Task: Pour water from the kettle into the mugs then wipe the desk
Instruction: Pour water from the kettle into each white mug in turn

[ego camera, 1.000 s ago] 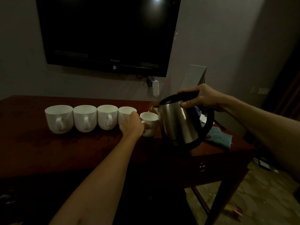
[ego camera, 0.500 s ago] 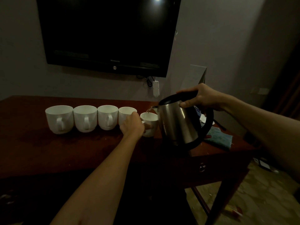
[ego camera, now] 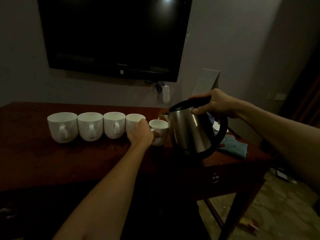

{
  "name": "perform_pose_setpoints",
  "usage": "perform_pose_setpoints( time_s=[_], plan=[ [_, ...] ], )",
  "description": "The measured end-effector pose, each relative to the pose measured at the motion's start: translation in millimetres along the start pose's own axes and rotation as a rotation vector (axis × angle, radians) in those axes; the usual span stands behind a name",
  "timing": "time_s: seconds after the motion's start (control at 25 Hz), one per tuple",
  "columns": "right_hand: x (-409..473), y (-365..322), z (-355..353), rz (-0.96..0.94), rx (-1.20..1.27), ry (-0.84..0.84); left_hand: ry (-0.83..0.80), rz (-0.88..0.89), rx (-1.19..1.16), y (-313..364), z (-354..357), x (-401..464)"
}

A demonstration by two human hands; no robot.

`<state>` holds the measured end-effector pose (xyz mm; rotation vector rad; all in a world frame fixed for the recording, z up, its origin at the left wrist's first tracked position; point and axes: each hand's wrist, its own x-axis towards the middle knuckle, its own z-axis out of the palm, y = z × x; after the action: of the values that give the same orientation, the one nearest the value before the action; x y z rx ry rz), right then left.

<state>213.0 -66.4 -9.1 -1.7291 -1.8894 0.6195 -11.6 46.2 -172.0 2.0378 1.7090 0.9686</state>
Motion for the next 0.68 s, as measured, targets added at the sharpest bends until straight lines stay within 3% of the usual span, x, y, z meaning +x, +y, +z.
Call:
perform_pose_setpoints(
  time_s=[0.68],
  plan=[
    [-0.4,-4.3,0.1,0.023,-0.011,0.011,-0.016,-0.011,0.019,-0.4,0.7,1.4]
  ],
)
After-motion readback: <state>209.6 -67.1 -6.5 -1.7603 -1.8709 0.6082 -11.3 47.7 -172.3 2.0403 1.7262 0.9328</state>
